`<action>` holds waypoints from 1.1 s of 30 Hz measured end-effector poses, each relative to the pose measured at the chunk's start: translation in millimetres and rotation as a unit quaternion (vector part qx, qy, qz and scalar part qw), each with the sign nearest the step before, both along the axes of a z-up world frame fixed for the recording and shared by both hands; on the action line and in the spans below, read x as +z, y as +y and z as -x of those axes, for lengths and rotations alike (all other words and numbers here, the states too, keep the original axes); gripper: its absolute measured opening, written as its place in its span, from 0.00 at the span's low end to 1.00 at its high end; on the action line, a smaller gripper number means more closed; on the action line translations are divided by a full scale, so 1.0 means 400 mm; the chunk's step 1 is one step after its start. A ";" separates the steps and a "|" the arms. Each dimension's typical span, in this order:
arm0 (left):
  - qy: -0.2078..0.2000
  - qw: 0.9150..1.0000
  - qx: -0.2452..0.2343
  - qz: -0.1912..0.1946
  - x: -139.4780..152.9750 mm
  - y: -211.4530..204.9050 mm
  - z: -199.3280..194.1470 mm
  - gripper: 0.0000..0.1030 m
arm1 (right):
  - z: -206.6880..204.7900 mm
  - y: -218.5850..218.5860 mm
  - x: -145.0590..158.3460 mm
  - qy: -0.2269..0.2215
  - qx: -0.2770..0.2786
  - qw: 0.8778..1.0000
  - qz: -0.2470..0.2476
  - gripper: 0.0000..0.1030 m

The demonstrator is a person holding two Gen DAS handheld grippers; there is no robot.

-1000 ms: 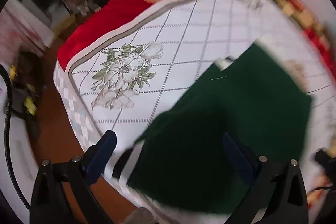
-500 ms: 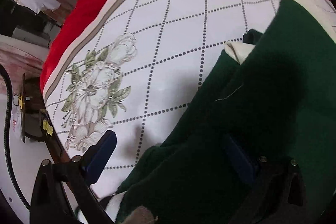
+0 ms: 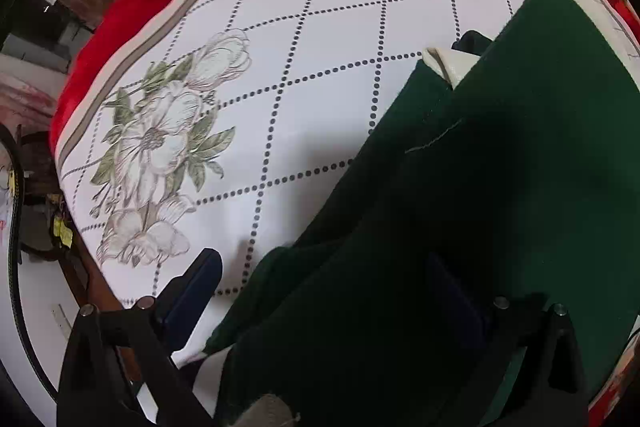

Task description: Fold large clothes

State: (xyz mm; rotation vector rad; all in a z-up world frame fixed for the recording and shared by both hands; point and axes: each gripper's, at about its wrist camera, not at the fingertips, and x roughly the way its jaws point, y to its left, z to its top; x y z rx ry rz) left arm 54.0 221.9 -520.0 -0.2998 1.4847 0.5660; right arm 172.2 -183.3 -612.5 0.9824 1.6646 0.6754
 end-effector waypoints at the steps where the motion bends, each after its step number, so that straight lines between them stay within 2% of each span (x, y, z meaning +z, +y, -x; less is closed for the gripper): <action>1: 0.001 1.000 -0.006 0.000 -0.002 0.004 -0.003 1.00 | -0.004 0.005 -0.012 -0.001 -0.002 1.000 -0.017 0.67; 7: 0.006 0.999 -0.036 0.004 -0.016 0.006 -0.015 1.00 | -0.001 0.039 0.006 -0.018 0.012 0.998 -0.051 0.67; 10: 0.015 0.999 -0.040 -0.001 -0.026 0.004 -0.018 1.00 | 0.019 0.058 0.056 -0.024 0.014 0.995 -0.096 0.67; 13: 0.018 0.999 -0.030 0.009 -0.037 0.008 -0.024 1.00 | 0.068 0.045 0.125 -0.011 0.023 0.984 -0.178 0.67; 14: 0.019 0.999 -0.026 0.012 -0.043 0.007 -0.029 1.00 | 0.079 0.055 0.130 -0.010 0.032 0.983 -0.183 0.67; 15: 0.019 0.999 -0.024 0.011 -0.043 0.009 -0.027 1.00 | 0.093 0.063 0.133 -0.011 0.042 0.984 -0.171 0.67; 18: 0.016 0.999 -0.029 0.000 -0.033 0.001 -0.019 1.00 | 0.111 0.081 0.088 -0.001 0.050 0.996 -0.076 0.67; 19: 0.015 0.999 -0.029 -0.005 -0.022 0.002 -0.014 1.00 | 0.114 0.077 0.060 0.007 0.034 0.998 -0.043 0.62; 20: 0.015 0.999 -0.027 -0.014 -0.011 0.003 -0.007 1.00 | 0.118 0.068 0.052 0.009 0.010 0.999 -0.037 0.57; 22: 0.010 1.000 -0.015 -0.014 0.022 -0.006 0.005 1.00 | 0.136 0.048 0.076 -0.005 -0.032 0.999 -0.017 0.46; 24: -0.011 1.000 -0.006 -0.014 0.081 -0.018 0.023 1.00 | 0.164 0.028 0.114 -0.016 -0.060 0.998 0.003 0.44; 27: -0.029 0.999 -0.009 -0.025 0.156 -0.045 0.045 1.00 | 0.214 -0.026 0.131 0.007 -0.098 0.995 0.018 0.45; 29: -0.032 0.999 -0.020 -0.039 0.202 -0.071 0.053 1.00 | 0.229 -0.074 0.136 0.021 -0.108 0.993 0.043 0.52; 31: -0.036 0.998 -0.033 -0.043 0.231 -0.097 0.051 1.00 | 0.238 -0.091 0.156 0.010 -0.101 0.991 0.083 0.61; 33: -0.035 0.997 -0.046 -0.042 0.250 -0.126 0.025 1.00 | 0.233 -0.094 0.190 0.000 -0.086 0.989 0.117 0.62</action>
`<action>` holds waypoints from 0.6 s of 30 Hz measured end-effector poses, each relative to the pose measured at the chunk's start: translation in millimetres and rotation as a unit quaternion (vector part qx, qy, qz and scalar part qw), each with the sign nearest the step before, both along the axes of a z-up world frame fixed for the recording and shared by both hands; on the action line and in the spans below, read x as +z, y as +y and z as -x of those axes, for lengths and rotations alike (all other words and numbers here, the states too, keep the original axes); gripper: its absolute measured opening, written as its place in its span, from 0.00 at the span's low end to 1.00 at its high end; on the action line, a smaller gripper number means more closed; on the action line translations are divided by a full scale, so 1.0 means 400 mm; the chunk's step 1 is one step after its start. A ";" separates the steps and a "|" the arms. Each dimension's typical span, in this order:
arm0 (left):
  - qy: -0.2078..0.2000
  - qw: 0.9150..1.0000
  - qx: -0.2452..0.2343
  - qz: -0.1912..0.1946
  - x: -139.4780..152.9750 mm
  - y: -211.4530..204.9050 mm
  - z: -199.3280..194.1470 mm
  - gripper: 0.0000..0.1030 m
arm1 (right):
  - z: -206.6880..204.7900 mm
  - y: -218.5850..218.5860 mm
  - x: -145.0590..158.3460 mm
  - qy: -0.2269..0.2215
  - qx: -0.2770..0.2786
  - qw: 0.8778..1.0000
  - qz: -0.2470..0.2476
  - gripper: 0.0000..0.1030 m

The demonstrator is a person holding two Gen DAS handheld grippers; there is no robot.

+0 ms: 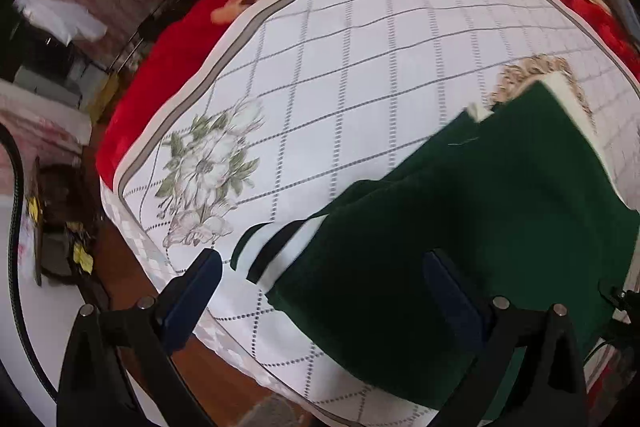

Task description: Fold large clothes

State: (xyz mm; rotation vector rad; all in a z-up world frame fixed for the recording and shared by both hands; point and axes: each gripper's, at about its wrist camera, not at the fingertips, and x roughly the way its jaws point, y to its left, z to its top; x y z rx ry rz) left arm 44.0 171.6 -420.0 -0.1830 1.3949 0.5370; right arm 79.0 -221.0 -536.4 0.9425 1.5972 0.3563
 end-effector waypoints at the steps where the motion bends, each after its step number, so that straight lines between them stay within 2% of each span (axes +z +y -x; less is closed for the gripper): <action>1: -0.004 1.000 -0.008 0.004 0.006 -0.015 -0.021 1.00 | -0.003 0.002 0.019 -0.001 0.008 1.000 0.015 0.62; 6: -0.019 0.996 -0.080 0.026 -0.021 -0.118 -0.177 1.00 | -0.036 -0.015 0.150 -0.027 0.027 0.989 0.146 0.62; 8: -0.013 0.991 -0.131 0.020 -0.067 -0.169 -0.258 1.00 | -0.047 -0.025 0.216 -0.053 0.015 0.980 0.192 0.62; 9: -0.004 0.987 -0.159 0.002 -0.099 -0.195 -0.293 1.00 | -0.055 -0.033 0.246 -0.063 -0.001 0.977 0.206 0.62; 11: 0.012 0.981 -0.193 -0.020 -0.155 -0.221 -0.334 1.00 | -0.082 -0.034 0.281 -0.077 -0.028 0.978 0.194 0.60; 13: 0.030 0.977 -0.211 -0.020 -0.213 -0.227 -0.368 1.00 | -0.112 0.003 0.291 -0.082 -0.027 0.980 0.179 0.34; 15: 0.027 0.978 -0.209 -0.007 -0.226 -0.217 -0.383 1.00 | -0.135 0.036 0.270 -0.074 -0.026 0.978 0.191 0.31; 16: 0.028 0.978 -0.207 -0.001 -0.227 -0.212 -0.385 1.00 | -0.146 0.047 0.253 -0.065 -0.027 0.977 0.201 0.26; 18: 0.028 0.978 -0.206 0.011 -0.231 -0.203 -0.386 1.00 | -0.167 0.057 0.176 -0.029 -0.009 0.970 0.241 0.20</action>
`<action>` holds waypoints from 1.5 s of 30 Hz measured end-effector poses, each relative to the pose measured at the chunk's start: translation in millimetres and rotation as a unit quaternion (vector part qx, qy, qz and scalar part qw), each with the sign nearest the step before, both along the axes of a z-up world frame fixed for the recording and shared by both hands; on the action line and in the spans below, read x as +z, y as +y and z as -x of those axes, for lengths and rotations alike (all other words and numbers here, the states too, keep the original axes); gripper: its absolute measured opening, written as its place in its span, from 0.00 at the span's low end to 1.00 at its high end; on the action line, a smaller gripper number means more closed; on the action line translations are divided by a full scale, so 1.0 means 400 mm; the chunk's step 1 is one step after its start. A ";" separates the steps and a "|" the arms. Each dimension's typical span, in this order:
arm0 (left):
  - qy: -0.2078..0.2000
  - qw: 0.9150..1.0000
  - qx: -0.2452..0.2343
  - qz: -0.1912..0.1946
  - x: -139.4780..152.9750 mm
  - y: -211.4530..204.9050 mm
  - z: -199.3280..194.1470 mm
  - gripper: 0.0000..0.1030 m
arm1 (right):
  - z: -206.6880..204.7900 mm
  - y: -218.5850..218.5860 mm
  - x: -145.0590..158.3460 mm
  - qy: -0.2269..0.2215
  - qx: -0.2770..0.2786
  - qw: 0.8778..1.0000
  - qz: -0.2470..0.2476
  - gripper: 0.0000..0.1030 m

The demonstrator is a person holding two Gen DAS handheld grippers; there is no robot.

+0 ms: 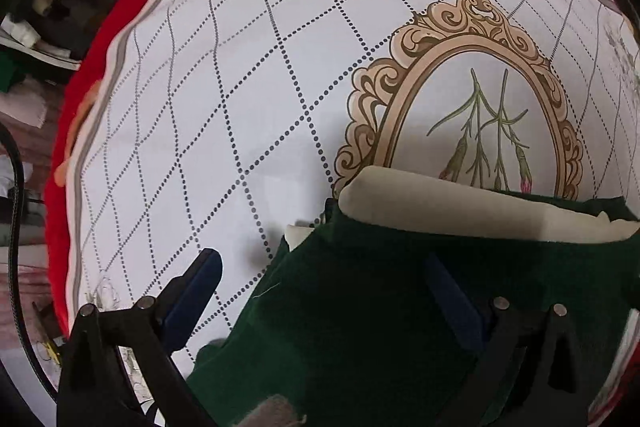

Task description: Fold large clothes

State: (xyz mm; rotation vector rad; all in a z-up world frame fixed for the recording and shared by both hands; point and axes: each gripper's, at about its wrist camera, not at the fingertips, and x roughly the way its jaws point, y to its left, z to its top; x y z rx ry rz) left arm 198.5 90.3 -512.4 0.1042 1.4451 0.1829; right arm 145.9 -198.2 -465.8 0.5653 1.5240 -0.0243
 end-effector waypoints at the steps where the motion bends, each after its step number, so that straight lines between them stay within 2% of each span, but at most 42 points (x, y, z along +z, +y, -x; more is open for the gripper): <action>1: 0.000 1.000 -0.001 0.004 -0.002 0.000 -0.002 1.00 | -0.003 0.016 -0.044 0.029 0.005 0.999 0.020 0.16; 3: 0.001 1.000 0.000 0.016 -0.008 0.006 -0.004 1.00 | -0.009 0.026 -0.080 0.050 0.008 0.998 0.035 0.15; 6: 0.003 1.000 0.000 0.024 -0.015 0.010 -0.008 1.00 | -0.030 0.037 -0.088 0.066 0.029 0.996 0.051 0.13; 15: -0.004 1.000 -0.002 0.022 -0.020 0.016 -0.003 1.00 | -0.095 0.034 -0.166 0.084 0.037 0.995 0.030 0.12; 29: -0.003 1.000 0.002 0.012 -0.018 0.007 -0.009 1.00 | -0.103 0.027 -0.171 0.099 0.062 0.993 0.027 0.12; 38: 0.010 0.999 0.007 0.044 -0.025 0.038 -0.033 1.00 | -0.134 0.028 -0.183 0.124 0.060 0.990 0.027 0.13; 40: 0.002 0.998 0.013 0.062 -0.029 0.050 -0.032 1.00 | -0.145 0.027 -0.189 0.134 0.056 0.989 0.028 0.13; 42: -0.002 0.994 0.043 0.105 -0.039 0.081 -0.031 1.00 | -0.157 0.025 -0.195 0.145 0.047 0.988 0.028 0.13; 43: -0.002 0.987 0.071 0.144 -0.051 0.108 -0.031 1.00 | -0.162 0.024 -0.198 0.150 0.041 0.987 0.028 0.13; 45: 0.014 0.965 0.133 0.227 -0.088 0.162 -0.030 1.00 | -0.170 0.019 -0.201 0.157 0.034 0.987 0.025 0.14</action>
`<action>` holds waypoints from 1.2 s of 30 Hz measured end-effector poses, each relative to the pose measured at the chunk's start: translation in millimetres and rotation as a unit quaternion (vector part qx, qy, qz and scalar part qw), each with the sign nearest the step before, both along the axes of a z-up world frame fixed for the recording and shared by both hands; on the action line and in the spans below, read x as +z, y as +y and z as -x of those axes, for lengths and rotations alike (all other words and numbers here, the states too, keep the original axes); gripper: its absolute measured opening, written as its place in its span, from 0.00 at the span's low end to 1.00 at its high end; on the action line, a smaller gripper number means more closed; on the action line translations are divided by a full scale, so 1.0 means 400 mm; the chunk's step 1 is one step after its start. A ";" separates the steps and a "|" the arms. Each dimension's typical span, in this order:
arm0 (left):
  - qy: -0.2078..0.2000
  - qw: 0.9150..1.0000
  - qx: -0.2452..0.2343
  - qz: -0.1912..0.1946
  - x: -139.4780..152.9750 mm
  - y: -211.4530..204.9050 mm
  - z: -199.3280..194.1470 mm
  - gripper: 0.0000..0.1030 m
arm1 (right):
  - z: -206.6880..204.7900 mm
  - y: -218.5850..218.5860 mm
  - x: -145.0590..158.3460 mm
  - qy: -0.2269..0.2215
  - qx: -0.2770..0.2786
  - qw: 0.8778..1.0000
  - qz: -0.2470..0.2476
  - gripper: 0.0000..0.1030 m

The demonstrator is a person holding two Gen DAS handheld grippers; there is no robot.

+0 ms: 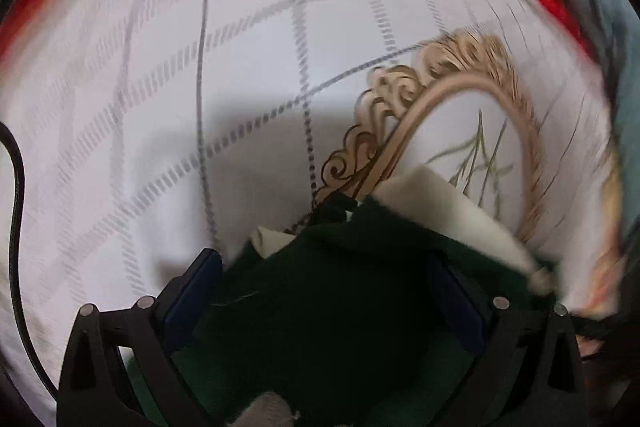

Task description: Fold large clothes

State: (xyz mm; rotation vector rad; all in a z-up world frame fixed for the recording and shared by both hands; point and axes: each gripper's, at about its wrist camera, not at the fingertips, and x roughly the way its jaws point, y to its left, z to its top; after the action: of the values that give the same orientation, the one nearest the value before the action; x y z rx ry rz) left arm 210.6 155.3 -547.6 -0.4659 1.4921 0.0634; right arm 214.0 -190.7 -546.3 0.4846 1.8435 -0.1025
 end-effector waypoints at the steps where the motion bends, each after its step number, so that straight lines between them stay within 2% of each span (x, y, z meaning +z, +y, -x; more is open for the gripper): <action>1: 0.006 0.999 0.019 0.030 -0.014 0.020 -0.001 1.00 | -0.006 -0.001 -0.003 0.004 -0.001 1.000 -0.002 0.14; 3: 0.011 0.999 0.007 0.033 -0.011 0.021 -0.011 1.00 | -0.017 -0.004 -0.005 0.010 0.001 1.000 -0.010 0.14; 5: 0.003 1.000 -0.018 0.009 0.019 0.007 -0.008 1.00 | -0.022 -0.006 0.004 0.007 0.006 1.000 -0.017 0.14; 8: -0.033 0.997 -0.064 -0.028 0.112 0.015 0.012 1.00 | -0.013 -0.015 0.053 -0.036 0.028 0.998 -0.034 0.16; 9: -0.045 0.995 -0.073 -0.040 0.141 0.022 0.026 1.00 | 0.000 -0.019 0.077 -0.056 0.033 0.997 -0.042 0.24; 10: -0.055 0.994 -0.082 -0.056 0.173 0.039 0.044 1.00 | 0.019 -0.028 0.103 -0.077 0.033 0.995 -0.056 0.43; 11: -0.061 0.992 -0.086 -0.070 0.198 0.059 0.067 1.00 | 0.039 -0.044 0.118 -0.090 0.028 0.993 -0.069 0.54; 12: -0.061 0.991 -0.086 -0.084 0.221 0.087 0.095 1.00 | 0.064 -0.059 0.133 -0.100 0.017 0.992 -0.079 0.70; 14: -0.053 0.992 -0.076 -0.090 0.237 0.130 0.141 1.00 | 0.119 -0.089 0.148 -0.110 -0.010 0.989 -0.098 0.71; 16: -0.033 0.993 -0.061 -0.092 0.222 0.164 0.176 1.00 | 0.185 -0.117 0.144 -0.115 -0.037 0.986 -0.119 0.71; 18: -0.019 0.995 -0.048 -0.083 0.196 0.193 0.204 1.00 | 0.251 -0.141 0.115 -0.117 -0.062 0.981 -0.141 0.71; 21: -0.004 0.999 -0.039 -0.031 0.122 0.201 0.208 1.00 | 0.333 -0.138 0.037 -0.112 -0.097 0.972 -0.181 0.71; 24: 0.025 0.997 -0.060 0.034 0.029 0.179 0.198 1.00 | 0.347 -0.136 -0.031 -0.124 -0.108 0.963 -0.212 0.80; 26: 0.036 0.995 -0.080 0.056 -0.006 0.160 0.195 1.00 | 0.344 -0.145 -0.072 -0.128 -0.129 0.952 -0.247 0.83; 28: 0.031 0.993 -0.099 0.051 -0.014 0.147 0.193 1.00 | 0.335 -0.149 -0.096 -0.131 -0.128 0.944 -0.274 0.84; 32: 0.011 0.991 -0.110 0.073 0.001 0.144 0.190 1.00 | 0.332 -0.141 -0.129 -0.141 -0.120 0.932 -0.311 0.84; 35: -0.003 0.989 -0.117 0.093 0.014 0.121 0.195 0.90 | 0.324 -0.128 -0.147 -0.145 -0.127 0.924 -0.331 0.84; 36: -0.007 0.987 -0.117 0.106 0.017 0.111 0.193 0.78 | 0.321 -0.122 -0.152 -0.147 -0.131 0.921 -0.336 0.84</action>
State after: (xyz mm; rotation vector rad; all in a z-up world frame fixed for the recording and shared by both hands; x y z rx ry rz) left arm 133.3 199.6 -540.9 -0.4576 1.5378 -0.2848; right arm 85.7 -239.3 -607.0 1.1603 1.4741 0.4197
